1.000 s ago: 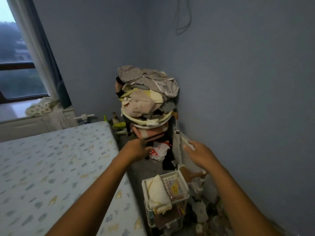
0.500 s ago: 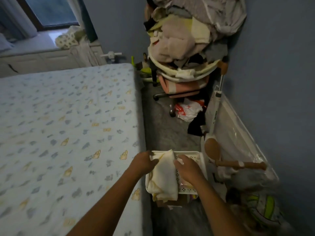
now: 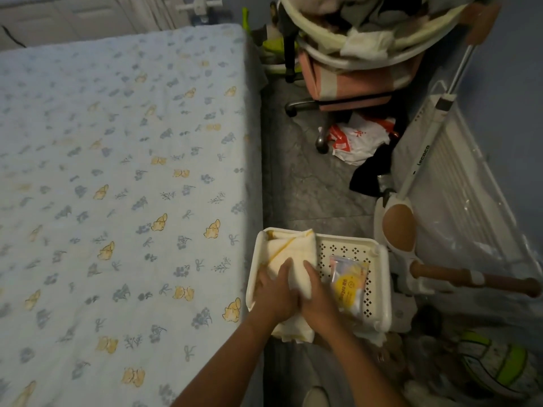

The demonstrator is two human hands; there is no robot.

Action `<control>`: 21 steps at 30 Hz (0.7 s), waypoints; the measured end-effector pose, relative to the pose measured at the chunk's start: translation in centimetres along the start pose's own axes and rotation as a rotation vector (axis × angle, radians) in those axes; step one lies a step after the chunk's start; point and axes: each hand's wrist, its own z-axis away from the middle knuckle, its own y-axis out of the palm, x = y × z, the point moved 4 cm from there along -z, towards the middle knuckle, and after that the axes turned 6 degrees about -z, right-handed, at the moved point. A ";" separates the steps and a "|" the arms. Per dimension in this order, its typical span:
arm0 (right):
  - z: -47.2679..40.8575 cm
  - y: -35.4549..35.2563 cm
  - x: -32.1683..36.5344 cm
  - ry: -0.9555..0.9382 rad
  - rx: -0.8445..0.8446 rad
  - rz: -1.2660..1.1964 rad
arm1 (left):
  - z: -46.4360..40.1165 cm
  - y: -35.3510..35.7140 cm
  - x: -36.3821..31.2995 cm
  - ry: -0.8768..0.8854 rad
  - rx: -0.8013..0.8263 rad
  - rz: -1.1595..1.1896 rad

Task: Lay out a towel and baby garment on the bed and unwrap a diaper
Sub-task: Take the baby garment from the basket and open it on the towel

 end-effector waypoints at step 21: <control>11.4 -5.8 23.3 -0.387 0.243 -0.358 | 14.2 -16.5 6.4 0.236 -0.299 1.104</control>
